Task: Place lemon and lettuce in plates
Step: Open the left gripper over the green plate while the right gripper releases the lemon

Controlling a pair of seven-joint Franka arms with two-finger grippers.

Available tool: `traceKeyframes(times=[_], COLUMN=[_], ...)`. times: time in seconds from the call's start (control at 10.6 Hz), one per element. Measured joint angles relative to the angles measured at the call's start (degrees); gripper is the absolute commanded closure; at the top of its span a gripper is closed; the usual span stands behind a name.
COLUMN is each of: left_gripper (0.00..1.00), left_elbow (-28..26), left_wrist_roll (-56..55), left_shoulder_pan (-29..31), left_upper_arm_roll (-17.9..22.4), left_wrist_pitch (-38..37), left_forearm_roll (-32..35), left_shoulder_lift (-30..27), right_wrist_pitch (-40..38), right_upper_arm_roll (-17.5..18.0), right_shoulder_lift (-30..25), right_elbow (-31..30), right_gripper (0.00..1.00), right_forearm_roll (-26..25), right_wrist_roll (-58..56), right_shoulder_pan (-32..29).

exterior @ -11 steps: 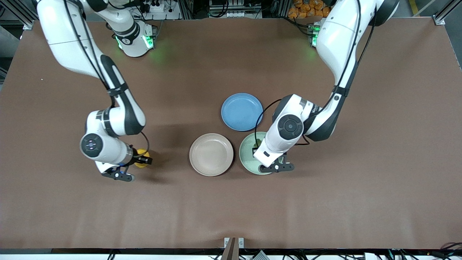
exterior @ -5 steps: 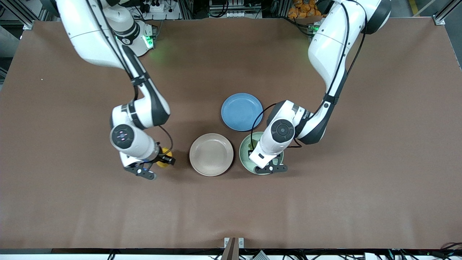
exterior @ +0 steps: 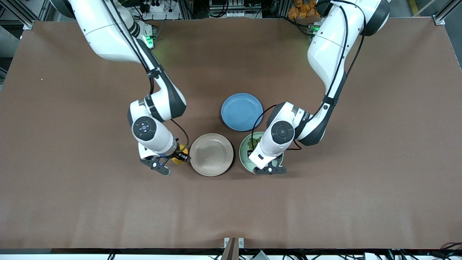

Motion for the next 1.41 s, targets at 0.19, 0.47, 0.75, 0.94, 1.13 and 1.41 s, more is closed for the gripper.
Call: traceKeyframes(times=[0.19,0.47,0.75,0.94,1.13,1.41], left_gripper=[0.00,0.00,0.00,0.00,0.00,0.00], left_elbow=[0.4,0.8,1.5,1.6,1.6,1.6], left_wrist_roll=[0.0,0.0,0.1,1.4,5.8,12.9], left_shoulder_pan=[0.0,0.1,0.6,2.7,5.3,10.1], left_upper_arm_roll=[0.0,0.1,0.8,1.2,1.3,1.4], left_wrist_pitch=[0.0,-0.6,-2.7,-5.9,-8.6,-9.4], left_forearm_roll=[0.0,0.0,0.0,0.3,1.0,1.2], left_shoulder_lift=[0.0,-0.2,-1.3,-3.0,-4.4,-4.9], right_wrist_pitch=[0.0,0.4,2.0,2.0,2.0,1.9], right_upper_arm_roll=[0.0,0.0,0.1,0.0,-0.3,-1.4], right_shoulder_lift=[0.5,2.8,6.0,6.5,6.5,6.5], right_elbow=[0.8,3.1,5.9,6.6,6.9,7.4], right_gripper=[1.00,1.00,0.00,0.00,0.00,0.00], right_forearm_roll=[0.2,2.3,3.5,3.2,2.3,0.9], right_wrist_roll=[6.3,11.7,15.4,16.5,16.8,15.4], right_shoulder_pan=[2.7,5.3,6.9,8.1,9.2,7.1])
